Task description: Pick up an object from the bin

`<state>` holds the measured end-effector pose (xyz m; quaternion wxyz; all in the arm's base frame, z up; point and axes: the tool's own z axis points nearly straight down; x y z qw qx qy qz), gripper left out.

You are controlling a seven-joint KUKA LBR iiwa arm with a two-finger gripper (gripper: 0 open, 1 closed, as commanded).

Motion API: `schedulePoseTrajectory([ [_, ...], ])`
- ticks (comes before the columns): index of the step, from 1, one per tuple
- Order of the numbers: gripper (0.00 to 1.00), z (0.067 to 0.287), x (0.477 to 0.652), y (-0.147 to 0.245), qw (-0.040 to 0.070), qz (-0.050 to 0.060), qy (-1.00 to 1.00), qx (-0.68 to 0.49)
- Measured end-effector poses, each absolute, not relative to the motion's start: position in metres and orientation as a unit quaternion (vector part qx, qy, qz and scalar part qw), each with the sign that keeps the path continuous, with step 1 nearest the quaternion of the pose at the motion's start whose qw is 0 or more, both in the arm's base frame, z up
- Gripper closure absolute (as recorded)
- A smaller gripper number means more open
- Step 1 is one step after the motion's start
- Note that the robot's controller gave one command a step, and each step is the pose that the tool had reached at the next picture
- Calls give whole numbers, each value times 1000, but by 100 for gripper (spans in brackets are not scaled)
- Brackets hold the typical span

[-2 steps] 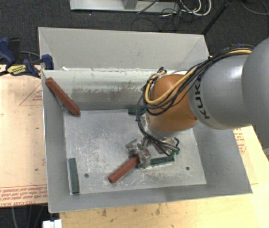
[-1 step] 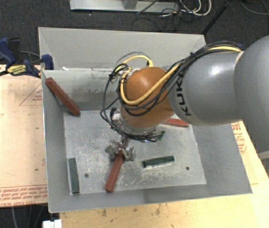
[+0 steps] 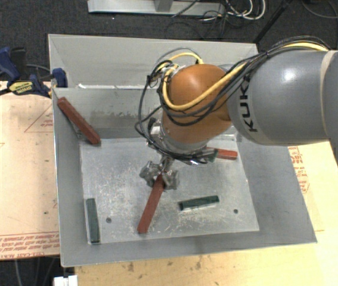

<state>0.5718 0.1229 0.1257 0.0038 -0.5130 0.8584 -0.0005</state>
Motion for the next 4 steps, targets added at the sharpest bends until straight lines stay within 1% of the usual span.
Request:
schedulePoseTrajectory([
  [1, 100, 93, 627, 64, 1, -1, 833, -554],
  [2, 0, 95, 626, 69, 2, 1, 831, -556],
  [3, 0, 110, 519, -2, -2, 1, 876, -483],
  [4, 0, 70, 555, -6, 4, 1, 869, -495],
])
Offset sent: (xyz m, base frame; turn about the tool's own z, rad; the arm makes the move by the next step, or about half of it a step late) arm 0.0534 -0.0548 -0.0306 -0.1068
